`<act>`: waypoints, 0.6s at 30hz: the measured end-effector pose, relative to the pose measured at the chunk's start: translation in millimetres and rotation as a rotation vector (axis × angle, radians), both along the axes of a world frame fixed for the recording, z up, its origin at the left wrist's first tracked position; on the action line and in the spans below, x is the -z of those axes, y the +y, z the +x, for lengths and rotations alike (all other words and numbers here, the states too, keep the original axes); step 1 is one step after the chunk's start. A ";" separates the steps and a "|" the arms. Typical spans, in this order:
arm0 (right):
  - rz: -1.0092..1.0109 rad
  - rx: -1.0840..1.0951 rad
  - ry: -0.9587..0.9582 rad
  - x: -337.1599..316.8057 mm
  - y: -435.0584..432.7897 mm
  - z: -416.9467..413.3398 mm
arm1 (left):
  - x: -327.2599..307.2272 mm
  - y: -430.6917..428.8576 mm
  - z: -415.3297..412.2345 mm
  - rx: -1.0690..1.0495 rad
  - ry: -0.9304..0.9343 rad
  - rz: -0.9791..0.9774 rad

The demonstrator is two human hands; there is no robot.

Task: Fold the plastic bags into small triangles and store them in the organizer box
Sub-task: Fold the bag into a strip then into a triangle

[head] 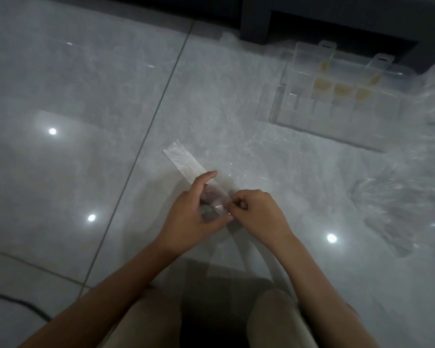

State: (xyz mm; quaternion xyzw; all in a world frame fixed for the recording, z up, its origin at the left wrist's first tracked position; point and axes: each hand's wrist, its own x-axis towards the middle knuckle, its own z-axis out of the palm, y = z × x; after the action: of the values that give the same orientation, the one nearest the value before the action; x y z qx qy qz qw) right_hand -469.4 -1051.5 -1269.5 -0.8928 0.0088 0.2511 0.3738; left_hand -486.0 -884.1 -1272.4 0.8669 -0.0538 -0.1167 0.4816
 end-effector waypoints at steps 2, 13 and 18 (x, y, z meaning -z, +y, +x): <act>-0.034 0.009 -0.012 -0.5 2.6 -1.0 | 0.6 -2.7 3.3 -0.050 -0.020 0.049; -0.063 0.033 -0.039 -1.8 2.6 -1.6 | 3.8 3.4 21.3 -0.111 -0.010 0.155; -0.135 0.102 -0.392 -6.4 -8.2 -16.8 | 2.8 2.0 27.4 -0.110 0.010 0.168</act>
State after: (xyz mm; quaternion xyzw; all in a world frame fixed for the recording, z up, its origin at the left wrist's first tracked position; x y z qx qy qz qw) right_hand -486.2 -1059.7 -1263.1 -0.9459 -0.0022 0.0521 0.3201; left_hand -458.5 -882.0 -1275.2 0.9053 0.0063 -0.0987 0.4132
